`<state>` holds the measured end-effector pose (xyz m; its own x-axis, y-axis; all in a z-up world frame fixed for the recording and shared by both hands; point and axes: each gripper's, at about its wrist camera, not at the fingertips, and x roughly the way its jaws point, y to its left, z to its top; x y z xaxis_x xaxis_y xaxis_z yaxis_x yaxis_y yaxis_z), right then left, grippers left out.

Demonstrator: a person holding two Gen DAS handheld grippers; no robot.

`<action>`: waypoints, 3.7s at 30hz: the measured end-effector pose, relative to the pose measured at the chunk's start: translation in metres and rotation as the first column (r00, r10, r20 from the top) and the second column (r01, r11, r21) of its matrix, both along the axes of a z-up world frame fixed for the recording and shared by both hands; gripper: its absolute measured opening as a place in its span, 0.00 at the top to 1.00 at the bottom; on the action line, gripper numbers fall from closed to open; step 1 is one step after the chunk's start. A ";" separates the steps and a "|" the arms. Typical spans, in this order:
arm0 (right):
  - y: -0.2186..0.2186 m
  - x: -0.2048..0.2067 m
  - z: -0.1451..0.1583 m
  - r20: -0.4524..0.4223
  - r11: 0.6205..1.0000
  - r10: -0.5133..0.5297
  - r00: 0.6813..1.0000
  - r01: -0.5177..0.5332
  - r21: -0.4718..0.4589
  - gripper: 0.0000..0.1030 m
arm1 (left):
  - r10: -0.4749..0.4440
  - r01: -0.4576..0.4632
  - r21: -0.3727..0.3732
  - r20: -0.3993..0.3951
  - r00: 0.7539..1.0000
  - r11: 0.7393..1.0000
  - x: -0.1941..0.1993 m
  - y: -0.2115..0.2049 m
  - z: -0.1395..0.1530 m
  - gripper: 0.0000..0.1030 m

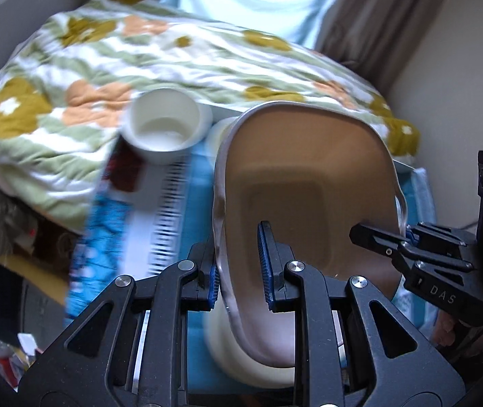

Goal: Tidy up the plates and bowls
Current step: 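Lift the pink square bowl with the left gripper and carry it, then lower the pink bowl onto the cloth and open the left gripper, then reach the left gripper to the cream bowl rim and close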

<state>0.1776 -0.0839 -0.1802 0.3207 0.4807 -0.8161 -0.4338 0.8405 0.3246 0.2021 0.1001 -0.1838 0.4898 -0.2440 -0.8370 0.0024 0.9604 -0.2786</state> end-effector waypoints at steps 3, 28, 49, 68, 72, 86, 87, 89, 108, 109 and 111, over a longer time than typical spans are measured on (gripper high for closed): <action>-0.049 -0.020 0.008 0.015 0.998 -0.059 0.998 0.059 -0.013 0.87 | -0.065 0.065 -0.019 -0.001 0.998 0.998 -0.006 -0.056 0.005 0.83; -0.274 -0.071 -0.085 -0.072 0.938 -0.339 0.938 0.332 -0.100 0.87 | -0.269 0.269 -0.026 -0.141 0.953 0.963 -0.027 -0.280 -0.110 0.83; -0.284 -0.078 -0.095 -0.111 0.933 -0.358 0.927 0.352 -0.072 0.87 | -0.276 0.289 0.081 -0.139 0.951 0.954 -0.021 -0.295 -0.106 0.83; -0.284 -0.096 -0.084 -0.048 0.957 -0.287 0.957 0.284 -0.064 0.10 | -0.250 0.261 0.102 -0.112 0.962 0.960 -0.024 -0.289 -0.093 0.10; -0.280 -0.105 -0.068 0.019 0.955 -0.276 0.961 0.277 -0.106 0.01 | -0.236 0.245 0.104 -0.090 0.968 0.964 -0.033 -0.282 -0.069 0.10; -0.229 -0.122 0.052 0.333 0.987 -0.145 0.932 0.160 -0.019 0.01 | -0.075 0.038 0.186 0.196 0.978 0.982 -0.100 -0.184 0.076 0.03; -0.222 -0.120 0.059 0.351 0.989 -0.135 0.926 0.149 -0.013 0.01 | -0.061 0.019 0.193 0.212 0.975 0.981 -0.101 -0.173 0.082 0.03; -0.202 -0.112 0.075 0.389 0.992 -0.113 0.915 0.125 -0.006 0.01 | -0.036 -0.010 0.195 0.232 0.972 0.981 -0.100 -0.152 0.092 0.03; -0.030 0.043 0.037 0.151 0.987 -0.159 0.976 0.161 -0.002 0.01 | 0.059 -0.060 0.015 0.045 0.997 0.998 0.033 0.043 0.026 0.03; -0.025 0.051 0.028 0.129 0.985 -0.168 0.977 0.170 -0.006 0.01 | 0.058 -0.058 -0.014 0.019 0.998 0.998 0.045 0.050 0.015 0.03; -0.014 0.069 0.010 0.076 0.983 -0.183 0.980 0.185 -0.020 0.04 | 0.058 -0.059 -0.048 -0.029 0.998 0.997 0.062 0.057 -0.004 0.08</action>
<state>0.2468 -0.0977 -0.1699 0.4608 0.3865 -0.7989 -0.2928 0.9160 0.2742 0.2638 0.1571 -0.1879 0.4815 -0.2566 -0.8381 -0.0618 0.9439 -0.3245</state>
